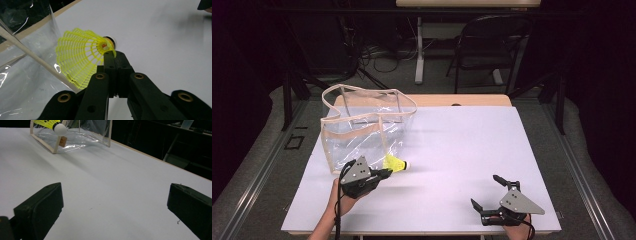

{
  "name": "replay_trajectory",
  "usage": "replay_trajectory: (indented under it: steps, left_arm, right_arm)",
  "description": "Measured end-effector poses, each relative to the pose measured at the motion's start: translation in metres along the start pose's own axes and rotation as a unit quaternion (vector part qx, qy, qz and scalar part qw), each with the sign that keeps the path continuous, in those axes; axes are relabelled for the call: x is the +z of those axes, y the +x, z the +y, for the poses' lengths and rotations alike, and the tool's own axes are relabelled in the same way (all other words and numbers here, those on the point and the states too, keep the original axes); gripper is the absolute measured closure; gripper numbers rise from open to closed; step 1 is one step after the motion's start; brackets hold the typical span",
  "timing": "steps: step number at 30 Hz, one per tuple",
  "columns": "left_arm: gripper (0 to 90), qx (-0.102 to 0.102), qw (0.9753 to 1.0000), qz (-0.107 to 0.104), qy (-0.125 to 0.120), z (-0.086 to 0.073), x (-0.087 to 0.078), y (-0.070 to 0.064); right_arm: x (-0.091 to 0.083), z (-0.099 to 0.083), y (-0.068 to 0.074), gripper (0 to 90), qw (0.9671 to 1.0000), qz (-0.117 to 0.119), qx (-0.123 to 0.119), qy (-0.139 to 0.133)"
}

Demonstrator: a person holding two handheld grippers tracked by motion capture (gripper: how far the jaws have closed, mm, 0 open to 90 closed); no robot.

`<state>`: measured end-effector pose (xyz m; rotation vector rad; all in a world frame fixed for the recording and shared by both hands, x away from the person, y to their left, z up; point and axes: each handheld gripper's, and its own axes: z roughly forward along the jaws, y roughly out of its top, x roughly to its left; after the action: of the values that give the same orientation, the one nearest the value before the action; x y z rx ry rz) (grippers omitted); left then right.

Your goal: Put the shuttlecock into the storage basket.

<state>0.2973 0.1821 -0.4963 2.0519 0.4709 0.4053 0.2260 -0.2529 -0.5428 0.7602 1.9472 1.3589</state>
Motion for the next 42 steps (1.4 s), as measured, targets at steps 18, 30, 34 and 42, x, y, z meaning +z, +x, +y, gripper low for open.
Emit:
replay_trajectory:
  steps: [18,30,34,42]
  left_arm:
    - [89.3,0.001,0.9999,0.015,-0.008,0.013,-0.005,0.005]
    - [89.3,0.008,0.9995,0.025,-0.019,0.027,-0.010,0.009]
    - [89.3,0.011,0.9993,0.029,-0.019,0.030,-0.012,0.012]
    - [89.3,0.009,0.9990,0.038,-0.021,0.033,-0.016,0.017]
  right_arm:
    - [0.000,0.000,0.000,0.1,1.0000,-0.001,0.000,0.001]
    - [0.000,0.000,0.001,0.2,1.0000,0.000,0.000,0.001]
    - [0.000,0.000,0.000,0.2,1.0000,-0.001,0.002,0.002]
    - [0.000,0.000,0.000,0.2,1.0000,-0.002,0.001,0.001]
